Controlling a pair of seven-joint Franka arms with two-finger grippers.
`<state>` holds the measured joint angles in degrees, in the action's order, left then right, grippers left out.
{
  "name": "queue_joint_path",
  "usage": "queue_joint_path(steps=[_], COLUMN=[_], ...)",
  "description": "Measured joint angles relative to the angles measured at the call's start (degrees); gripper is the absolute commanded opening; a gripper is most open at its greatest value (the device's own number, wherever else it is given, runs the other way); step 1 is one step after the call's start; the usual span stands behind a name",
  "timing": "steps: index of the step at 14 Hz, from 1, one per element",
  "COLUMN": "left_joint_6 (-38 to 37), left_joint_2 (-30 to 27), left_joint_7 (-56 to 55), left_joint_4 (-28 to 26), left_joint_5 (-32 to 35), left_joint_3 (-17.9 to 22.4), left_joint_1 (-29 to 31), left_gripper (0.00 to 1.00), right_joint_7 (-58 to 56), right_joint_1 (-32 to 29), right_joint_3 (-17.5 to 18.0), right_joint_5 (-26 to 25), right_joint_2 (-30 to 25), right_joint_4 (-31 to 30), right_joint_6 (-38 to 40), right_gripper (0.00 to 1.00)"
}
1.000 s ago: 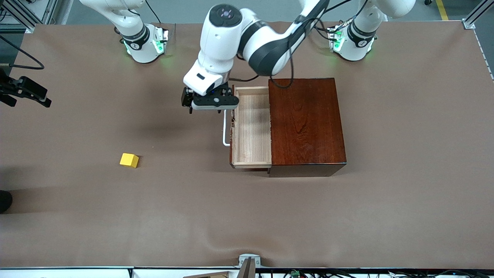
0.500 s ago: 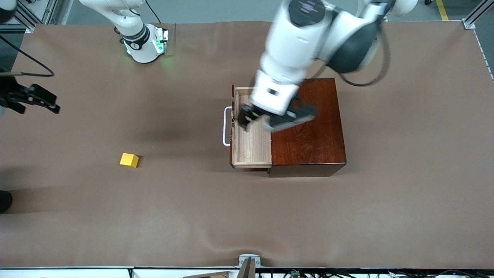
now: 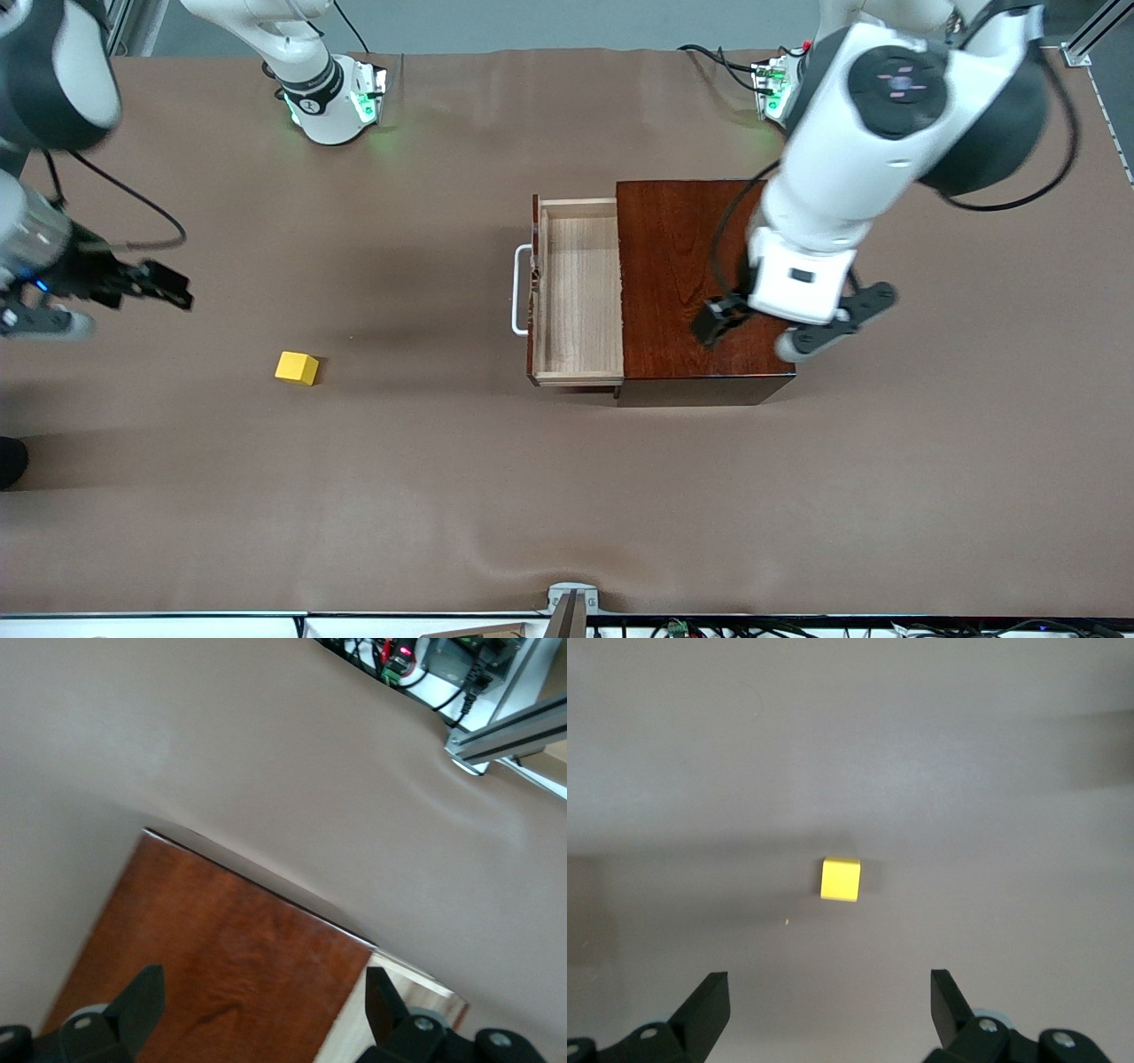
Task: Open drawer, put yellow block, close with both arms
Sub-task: 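Grasp the yellow cube with the right gripper while the left gripper withdraws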
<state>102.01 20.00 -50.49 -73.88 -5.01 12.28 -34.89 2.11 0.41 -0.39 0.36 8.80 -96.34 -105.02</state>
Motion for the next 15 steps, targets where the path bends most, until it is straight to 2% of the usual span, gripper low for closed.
queue_joint_path(steps=[8,11,15], left_joint_6=[-0.59,-2.87,-8.81], left_joint_2=[-14.87,-18.63,-19.89], left_joint_7=[24.90,32.99,45.21], left_joint_4=[-16.26,-19.61,-20.19], left_joint_5=[0.84,2.76,7.82], left_joint_3=[0.09,0.04,-0.33], left_joint_1=[12.93,14.28,14.29], left_gripper=[1.00,1.00,1.00], right_joint_7=[0.25,0.50,1.06], right_joint_1=[0.20,0.13,0.04], right_joint_3=[-0.35,-0.51,-0.58], right_joint_5=[-0.02,-0.02,0.38], right_joint_2=[11.66,14.94,18.57], right_joint_4=[-17.27,-19.61,-20.86], right_joint_6=[-29.54,-34.64,-39.33], right_gripper=[1.00,1.00,1.00])
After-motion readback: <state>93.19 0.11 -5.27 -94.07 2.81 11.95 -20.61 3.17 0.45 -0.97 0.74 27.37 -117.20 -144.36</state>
